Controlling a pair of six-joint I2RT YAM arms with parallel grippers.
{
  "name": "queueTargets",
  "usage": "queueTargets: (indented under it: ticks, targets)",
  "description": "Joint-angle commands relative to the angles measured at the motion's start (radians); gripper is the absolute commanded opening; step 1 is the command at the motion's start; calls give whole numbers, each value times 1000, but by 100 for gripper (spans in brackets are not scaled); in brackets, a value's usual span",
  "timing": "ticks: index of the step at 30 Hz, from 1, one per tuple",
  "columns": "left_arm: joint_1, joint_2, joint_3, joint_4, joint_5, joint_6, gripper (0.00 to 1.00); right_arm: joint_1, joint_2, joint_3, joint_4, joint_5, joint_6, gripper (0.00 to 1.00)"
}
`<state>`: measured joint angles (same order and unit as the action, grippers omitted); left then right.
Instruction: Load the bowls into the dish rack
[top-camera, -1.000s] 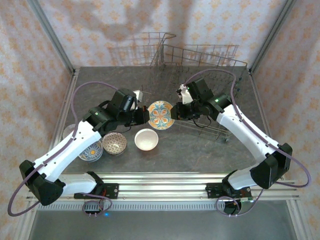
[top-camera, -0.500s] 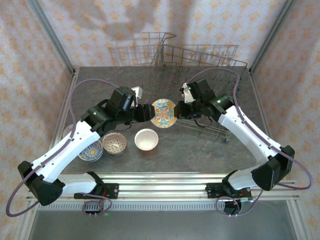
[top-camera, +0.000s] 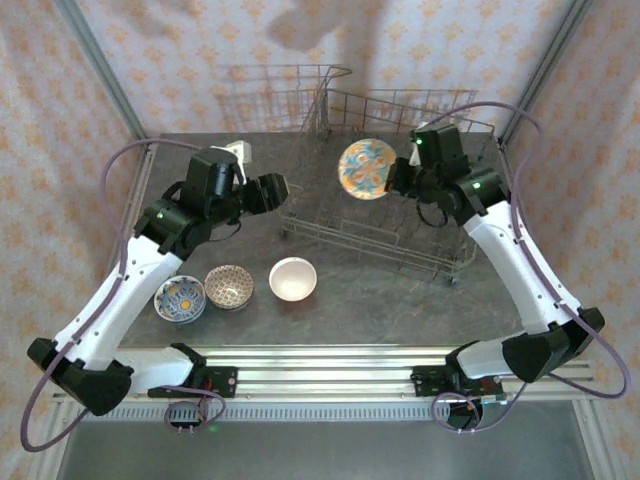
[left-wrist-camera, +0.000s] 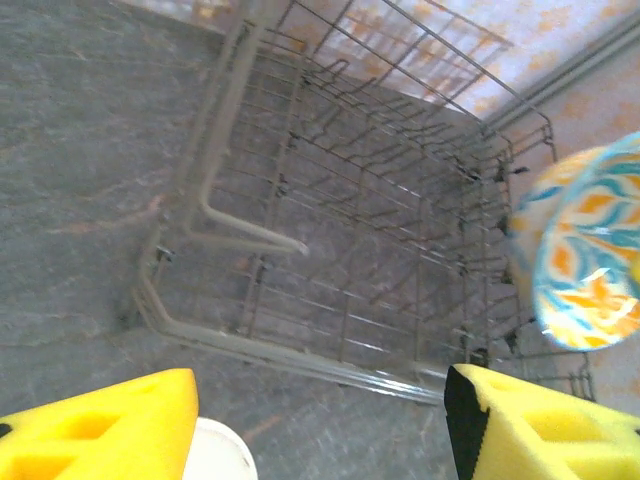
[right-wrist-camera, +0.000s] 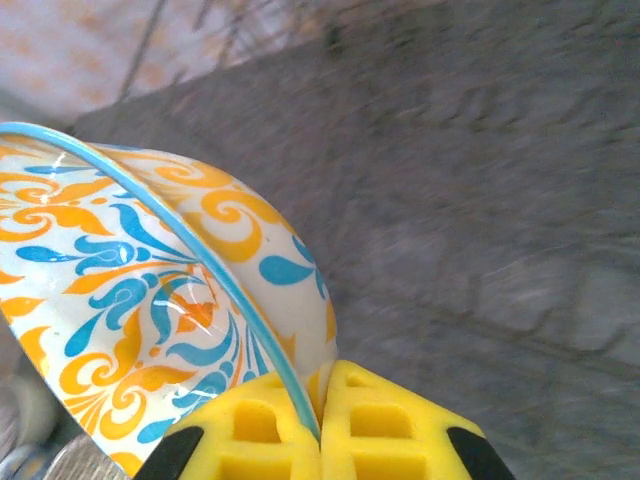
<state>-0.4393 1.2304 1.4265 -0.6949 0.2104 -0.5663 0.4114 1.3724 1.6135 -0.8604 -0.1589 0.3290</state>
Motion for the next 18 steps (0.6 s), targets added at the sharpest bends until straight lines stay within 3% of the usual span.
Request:
queueTargets:
  ticks: [1,9,16,18]
  targets:
    - [65,70,26,25,96,75,67,-46,-1,83,-52,204,-28,0]
    - [195,251,113,58,244,157,67,-156,55,111,-227,408,-9,0]
    - [203,464,284,-24,366,320,67,-168,94,88,-298,525,49,0]
    - [203,503,328,-57,357,363,67,-168,92,74,-299,549,62,0]
